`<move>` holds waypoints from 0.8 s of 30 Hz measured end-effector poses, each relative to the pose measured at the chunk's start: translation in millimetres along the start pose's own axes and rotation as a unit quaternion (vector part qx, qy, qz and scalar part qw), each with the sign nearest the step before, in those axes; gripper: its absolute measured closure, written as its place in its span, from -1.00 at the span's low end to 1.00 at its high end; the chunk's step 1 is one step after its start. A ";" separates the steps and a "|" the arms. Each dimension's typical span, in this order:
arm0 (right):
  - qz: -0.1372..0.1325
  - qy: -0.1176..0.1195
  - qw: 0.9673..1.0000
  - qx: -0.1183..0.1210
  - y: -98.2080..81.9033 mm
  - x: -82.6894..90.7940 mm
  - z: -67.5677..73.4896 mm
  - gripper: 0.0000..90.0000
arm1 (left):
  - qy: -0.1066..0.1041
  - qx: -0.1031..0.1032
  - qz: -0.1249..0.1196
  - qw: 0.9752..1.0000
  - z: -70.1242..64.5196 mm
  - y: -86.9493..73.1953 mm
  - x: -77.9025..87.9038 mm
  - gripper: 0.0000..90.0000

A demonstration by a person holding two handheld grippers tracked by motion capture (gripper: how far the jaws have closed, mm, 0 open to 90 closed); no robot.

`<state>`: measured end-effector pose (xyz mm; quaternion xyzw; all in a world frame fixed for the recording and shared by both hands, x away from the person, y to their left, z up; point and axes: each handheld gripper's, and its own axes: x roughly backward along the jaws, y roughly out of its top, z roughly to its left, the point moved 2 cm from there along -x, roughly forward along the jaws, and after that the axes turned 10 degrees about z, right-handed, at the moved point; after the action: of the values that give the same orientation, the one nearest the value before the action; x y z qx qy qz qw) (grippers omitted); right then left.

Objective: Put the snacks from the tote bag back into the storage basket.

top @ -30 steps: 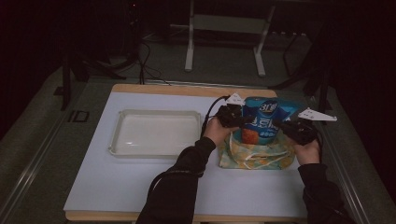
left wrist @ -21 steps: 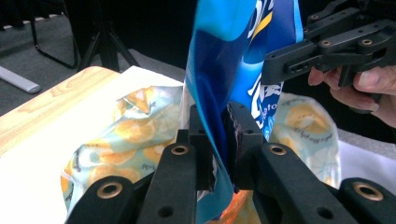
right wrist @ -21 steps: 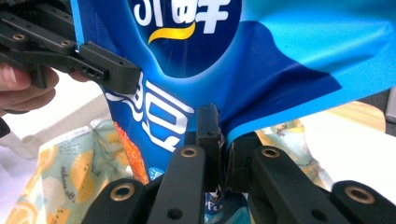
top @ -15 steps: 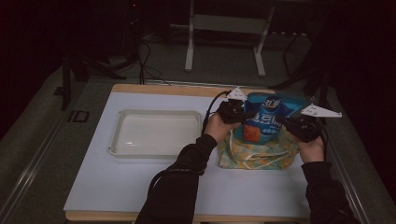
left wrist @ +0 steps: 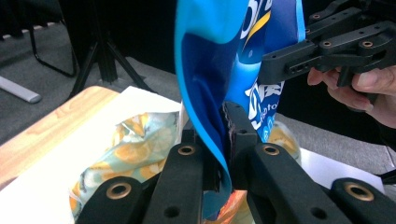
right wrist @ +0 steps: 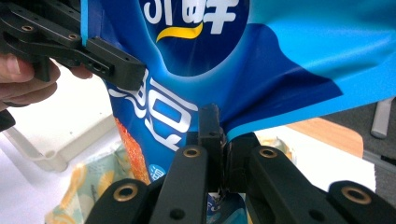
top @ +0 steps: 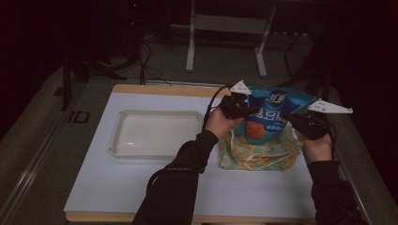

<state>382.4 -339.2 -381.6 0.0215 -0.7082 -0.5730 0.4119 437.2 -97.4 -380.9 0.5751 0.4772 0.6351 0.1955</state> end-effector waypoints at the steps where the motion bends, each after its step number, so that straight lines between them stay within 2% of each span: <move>1: -0.002 -0.001 1.000 0.000 4.5 3.4 1.9 0.97 | 0.000 0.002 -0.002 1.000 -0.6 1.4 2.0 0.94; 13: -0.020 0.004 1.000 0.013 32.4 14.6 20.6 0.97 | 0.011 -0.007 -0.007 1.000 -5.2 15.2 40.5 0.96; 17: -0.023 0.009 1.000 0.018 39.2 15.0 26.9 0.97 | 0.015 -0.009 -0.007 1.000 -4.9 15.1 51.3 0.96; 19: -0.024 0.009 0.999 0.026 45.7 13.5 34.1 0.97 | 0.023 -0.012 -0.008 1.000 -5.2 14.3 60.1 0.96; 24: -0.029 0.016 0.999 0.029 52.7 12.1 41.1 0.97 | 0.025 -0.010 -0.013 1.000 -2.7 9.4 75.0 0.97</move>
<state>372.7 -294.6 -331.4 0.0625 -0.7171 -0.5635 0.4055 417.9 -43.0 -331.9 0.5507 0.4830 0.6514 0.1976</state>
